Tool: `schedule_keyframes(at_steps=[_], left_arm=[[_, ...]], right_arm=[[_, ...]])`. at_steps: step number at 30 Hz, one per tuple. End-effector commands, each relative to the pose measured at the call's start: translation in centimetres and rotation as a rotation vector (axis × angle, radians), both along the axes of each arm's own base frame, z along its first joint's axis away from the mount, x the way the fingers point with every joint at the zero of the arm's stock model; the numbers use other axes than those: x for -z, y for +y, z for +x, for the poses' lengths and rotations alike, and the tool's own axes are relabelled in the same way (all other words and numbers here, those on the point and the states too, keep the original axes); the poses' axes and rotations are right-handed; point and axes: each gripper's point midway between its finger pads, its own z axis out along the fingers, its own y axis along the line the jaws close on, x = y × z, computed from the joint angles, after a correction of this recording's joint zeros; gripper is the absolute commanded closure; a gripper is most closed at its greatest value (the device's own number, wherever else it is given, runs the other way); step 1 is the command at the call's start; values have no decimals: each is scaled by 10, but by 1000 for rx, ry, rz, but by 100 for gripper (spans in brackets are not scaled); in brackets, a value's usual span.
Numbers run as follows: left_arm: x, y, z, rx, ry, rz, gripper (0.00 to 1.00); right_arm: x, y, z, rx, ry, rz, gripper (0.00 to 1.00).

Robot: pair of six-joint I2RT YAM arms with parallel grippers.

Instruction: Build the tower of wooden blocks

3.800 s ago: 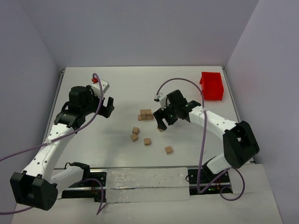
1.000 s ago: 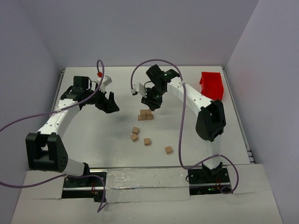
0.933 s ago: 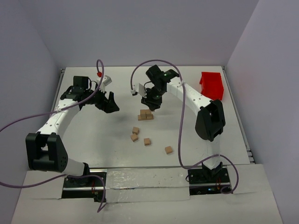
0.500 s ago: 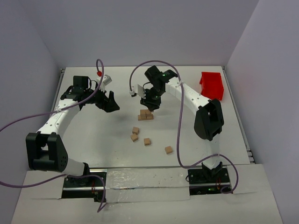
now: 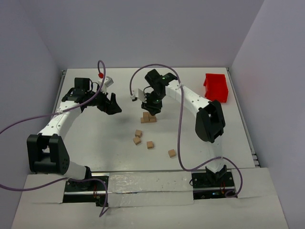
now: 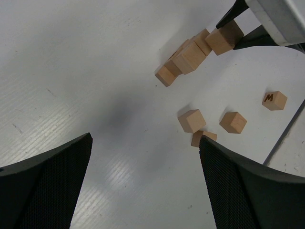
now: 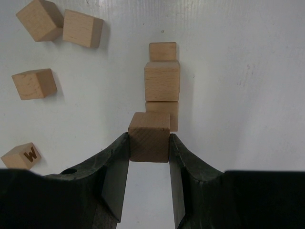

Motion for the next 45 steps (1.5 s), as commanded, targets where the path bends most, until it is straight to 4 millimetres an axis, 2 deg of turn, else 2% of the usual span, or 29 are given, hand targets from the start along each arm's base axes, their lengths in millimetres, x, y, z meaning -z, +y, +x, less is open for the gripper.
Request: schedule_keyframes(at_steps=[1,14,45], left_arm=[[-6,-3,7,10,-29,-35,1],[-6,-2,9,14,-25,-38,1],[-3,-3,12,15,-14,-40,1]], right_arm=[[-10,12,10,-12,-43,25,83],[-7,17,14,-9,-42,26,79],[9,12,12,-13,-39,-10,73]])
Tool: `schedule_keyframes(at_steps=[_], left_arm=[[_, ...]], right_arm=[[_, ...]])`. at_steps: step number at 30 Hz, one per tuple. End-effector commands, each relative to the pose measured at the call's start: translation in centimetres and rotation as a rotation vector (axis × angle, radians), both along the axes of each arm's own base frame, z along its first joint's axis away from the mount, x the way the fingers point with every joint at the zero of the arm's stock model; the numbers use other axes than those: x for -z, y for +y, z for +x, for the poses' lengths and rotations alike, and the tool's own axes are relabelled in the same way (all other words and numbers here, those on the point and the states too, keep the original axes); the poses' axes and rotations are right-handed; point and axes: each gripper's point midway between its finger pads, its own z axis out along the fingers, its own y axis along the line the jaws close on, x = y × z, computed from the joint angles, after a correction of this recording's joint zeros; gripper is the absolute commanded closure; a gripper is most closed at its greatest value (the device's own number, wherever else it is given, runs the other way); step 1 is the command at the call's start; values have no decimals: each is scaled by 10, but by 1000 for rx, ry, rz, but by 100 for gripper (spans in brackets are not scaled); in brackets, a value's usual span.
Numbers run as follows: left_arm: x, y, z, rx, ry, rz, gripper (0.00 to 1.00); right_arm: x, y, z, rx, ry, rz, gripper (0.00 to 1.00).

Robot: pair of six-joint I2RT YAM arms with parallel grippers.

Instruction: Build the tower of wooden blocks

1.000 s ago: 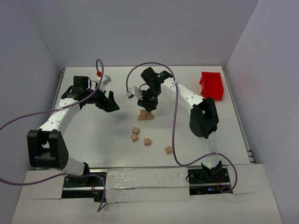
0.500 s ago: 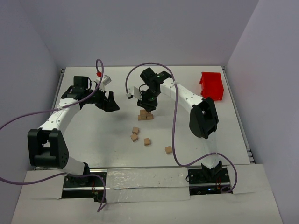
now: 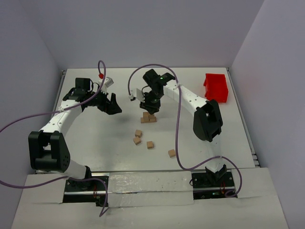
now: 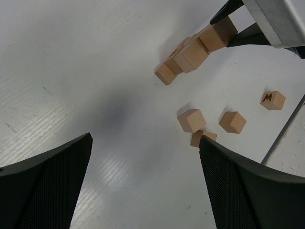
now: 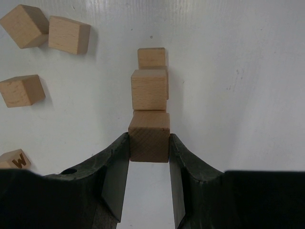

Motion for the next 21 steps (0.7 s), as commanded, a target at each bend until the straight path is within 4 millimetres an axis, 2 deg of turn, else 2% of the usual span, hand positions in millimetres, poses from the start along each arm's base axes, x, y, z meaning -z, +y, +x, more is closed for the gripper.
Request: schedule_keyframes(at_steps=[1,14,21], left_arm=[[-12,-3,10,18,-47,-31,1],[-12,-4,10,23,-46,-34,1],[-11,-4,11,24,-42,-35,1]], right_arm=[[4,5,2,-16,-16,2,73],[8,4,2,-15,-12,-3,70],[9,3,2,-15,-14,-6,64]])
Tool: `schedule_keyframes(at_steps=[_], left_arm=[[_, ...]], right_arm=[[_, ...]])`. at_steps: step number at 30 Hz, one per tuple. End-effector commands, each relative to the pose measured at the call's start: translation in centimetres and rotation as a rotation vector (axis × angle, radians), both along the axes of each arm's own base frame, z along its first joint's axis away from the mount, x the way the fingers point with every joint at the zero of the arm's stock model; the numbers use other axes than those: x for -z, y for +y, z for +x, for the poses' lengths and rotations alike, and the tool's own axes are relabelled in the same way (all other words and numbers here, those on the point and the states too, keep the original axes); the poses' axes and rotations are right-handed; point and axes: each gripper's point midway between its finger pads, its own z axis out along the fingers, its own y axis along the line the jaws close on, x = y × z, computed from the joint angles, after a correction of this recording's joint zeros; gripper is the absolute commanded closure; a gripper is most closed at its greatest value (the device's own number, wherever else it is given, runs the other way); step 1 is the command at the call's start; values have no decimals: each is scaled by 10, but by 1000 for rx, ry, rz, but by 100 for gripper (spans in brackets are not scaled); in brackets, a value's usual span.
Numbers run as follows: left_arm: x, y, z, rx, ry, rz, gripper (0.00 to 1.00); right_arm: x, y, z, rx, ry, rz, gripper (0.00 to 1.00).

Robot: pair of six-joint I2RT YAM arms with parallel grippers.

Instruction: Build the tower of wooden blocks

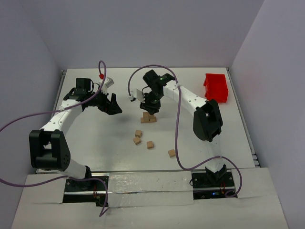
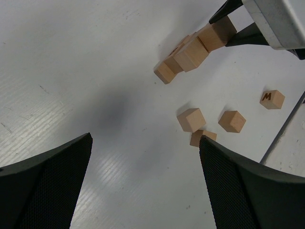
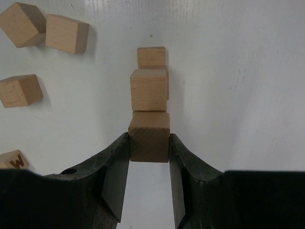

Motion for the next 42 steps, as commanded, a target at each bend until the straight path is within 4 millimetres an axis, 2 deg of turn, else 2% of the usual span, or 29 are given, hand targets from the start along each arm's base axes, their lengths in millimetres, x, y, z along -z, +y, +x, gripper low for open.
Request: schedule_keyframes(at_steps=[1,11,16,17,22,23,28,30,32,34,37,39,42], left_arm=[[-16,-3,10,20,-58,-33,1],[-16,-3,11,22,-58,-31,1],[-16,-3,10,23,-66,-33,1],[-17,-3,10,24,-69,-34,1],[-30,-5,3,53,-134,-53,1],[-38,-6,2,59,-173,-61,1],[-51,-10,-21,175,-327,-66,6],[-44,-10,-35,243,-384,-44,10],[-42,-11,-41,290,-399,-43,13],[-35,-14,-49,391,-461,-34,18],[-26,-24,-60,510,-506,-27,27],[-20,-33,-63,561,-515,-9,30],[-2,-43,-61,650,-540,61,32]], right_arm=[[5,4,1,-16,-13,-4,63],[4,4,1,-13,-13,0,43],[-2,6,0,-4,-15,15,18],[-4,7,0,-2,-16,20,16],[-34,12,0,19,-45,75,9],[-48,14,0,25,-63,100,7],[-96,16,-3,66,-120,184,0],[-115,13,-5,94,-141,217,0],[-125,12,-7,113,-150,236,0],[-147,6,-9,143,-179,280,0],[-167,-8,-10,205,-182,334,0],[-175,-20,-8,252,-173,369,0],[-176,-41,-4,326,-139,408,0]])
